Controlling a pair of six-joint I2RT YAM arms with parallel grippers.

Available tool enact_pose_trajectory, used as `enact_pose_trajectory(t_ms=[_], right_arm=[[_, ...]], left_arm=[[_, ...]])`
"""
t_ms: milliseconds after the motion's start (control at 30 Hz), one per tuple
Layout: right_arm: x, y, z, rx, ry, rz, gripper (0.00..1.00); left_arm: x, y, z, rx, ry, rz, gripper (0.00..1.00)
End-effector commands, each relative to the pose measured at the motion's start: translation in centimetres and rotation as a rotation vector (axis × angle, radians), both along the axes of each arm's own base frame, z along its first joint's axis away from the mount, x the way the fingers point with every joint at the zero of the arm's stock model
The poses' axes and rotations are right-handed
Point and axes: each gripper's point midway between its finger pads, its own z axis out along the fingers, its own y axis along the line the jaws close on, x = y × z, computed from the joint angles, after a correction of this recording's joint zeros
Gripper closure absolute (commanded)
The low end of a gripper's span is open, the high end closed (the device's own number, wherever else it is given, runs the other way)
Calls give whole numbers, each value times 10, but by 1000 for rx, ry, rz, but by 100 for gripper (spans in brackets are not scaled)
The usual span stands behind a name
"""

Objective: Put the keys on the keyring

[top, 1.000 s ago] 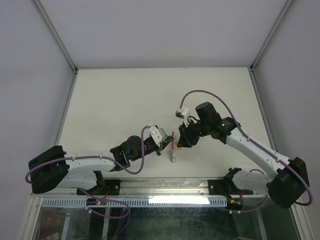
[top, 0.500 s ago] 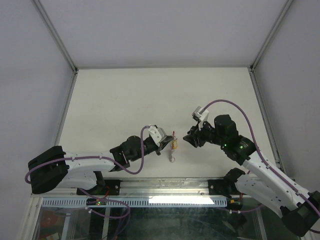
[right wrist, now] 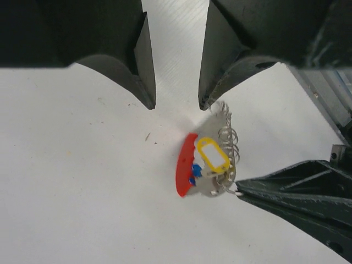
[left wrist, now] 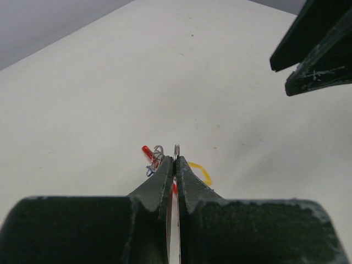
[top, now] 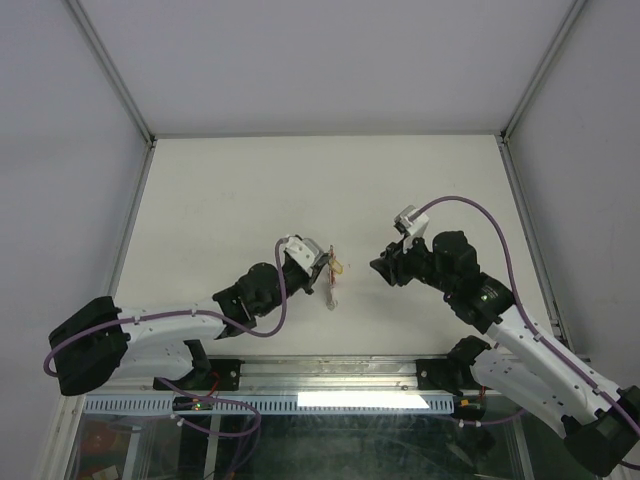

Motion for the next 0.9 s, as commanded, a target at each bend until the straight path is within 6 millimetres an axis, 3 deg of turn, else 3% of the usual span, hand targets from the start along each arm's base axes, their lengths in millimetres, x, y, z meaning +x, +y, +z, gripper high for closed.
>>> enact_pose_trajectory(t_ms=[0,167,267,500,867], right_arm=[[17,-5,23,46,-64,-91,61],[24,-8,25,26,-77,-122,61],[25,-10,24,18,-76,-131,60],[30,-22,31,5,-103,-198,59],[29,-30,38,13,-113,-233,58]], left_arm=[[23,18,58,-94,-93,107,100],[43,43,71,-52,-134,192,100],[49,46,71,-21,-144,201,100],[54,28,35,27,-102,146,100],[70,5,21,37,-78,135,100]])
